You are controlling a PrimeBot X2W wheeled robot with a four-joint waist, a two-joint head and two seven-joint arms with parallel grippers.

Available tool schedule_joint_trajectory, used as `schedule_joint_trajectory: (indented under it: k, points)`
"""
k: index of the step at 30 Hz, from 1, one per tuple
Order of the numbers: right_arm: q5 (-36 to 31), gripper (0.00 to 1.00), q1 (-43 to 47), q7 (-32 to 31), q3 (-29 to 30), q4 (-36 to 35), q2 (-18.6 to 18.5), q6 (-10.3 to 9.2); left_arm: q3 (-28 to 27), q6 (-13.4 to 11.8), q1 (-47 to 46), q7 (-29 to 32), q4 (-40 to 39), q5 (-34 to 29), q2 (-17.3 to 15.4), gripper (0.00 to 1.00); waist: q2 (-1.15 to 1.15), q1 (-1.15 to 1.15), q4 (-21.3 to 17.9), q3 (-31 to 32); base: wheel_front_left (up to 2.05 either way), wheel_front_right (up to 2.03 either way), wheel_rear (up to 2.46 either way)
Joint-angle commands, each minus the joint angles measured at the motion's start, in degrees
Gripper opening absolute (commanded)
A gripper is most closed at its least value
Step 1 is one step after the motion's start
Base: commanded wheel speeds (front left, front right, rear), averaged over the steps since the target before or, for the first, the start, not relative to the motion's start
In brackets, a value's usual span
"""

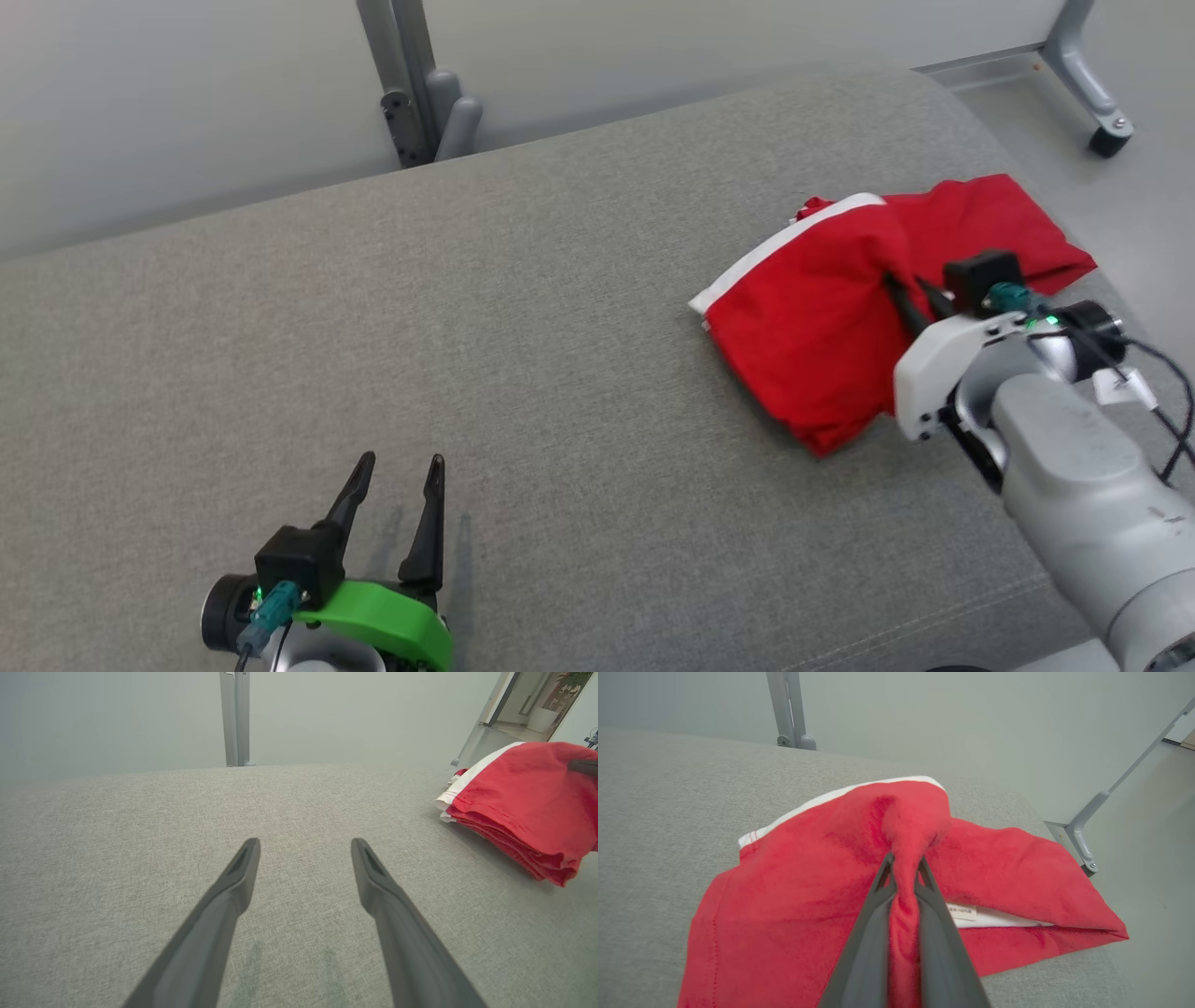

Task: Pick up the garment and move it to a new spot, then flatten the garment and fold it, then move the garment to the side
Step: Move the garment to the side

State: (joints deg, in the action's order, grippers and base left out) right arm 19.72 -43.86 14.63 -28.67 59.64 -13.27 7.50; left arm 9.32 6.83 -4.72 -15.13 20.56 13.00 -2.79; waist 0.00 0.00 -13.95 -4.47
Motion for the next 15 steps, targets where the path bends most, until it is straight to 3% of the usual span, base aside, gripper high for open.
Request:
schedule_joint_trajectory:
  k: [1, 8, 15]
  points:
    - [-1.04, 0.0, -1.63, -0.1, 0.28, 1.4, -1.04, -0.04, -0.07, 0.28, -1.14, 0.04, -0.31, -0.77, -0.27, 1.0, 0.0, 0.0, 3.57, -3.36, 0.0, 0.0, 0.0]
    - [-4.93, 0.0, -8.69, 0.34, 5.93, 11.18, -7.45, -0.05, -0.72, 0.63, -4.18, 0.04, -1.33, -3.69, -0.79, 1.0, 0.0, 0.0, 7.55, -8.83, 0.0, 0.0, 0.0]
    - [-11.4, 0.0, -11.26, 0.6, 14.4, 13.92, -12.65, -0.06, -0.73, 0.75, -6.27, 0.04, -2.17, -4.19, -2.03, 1.0, 0.0, 0.0, 8.87, -12.33, 0.0, 0.0, 0.0]
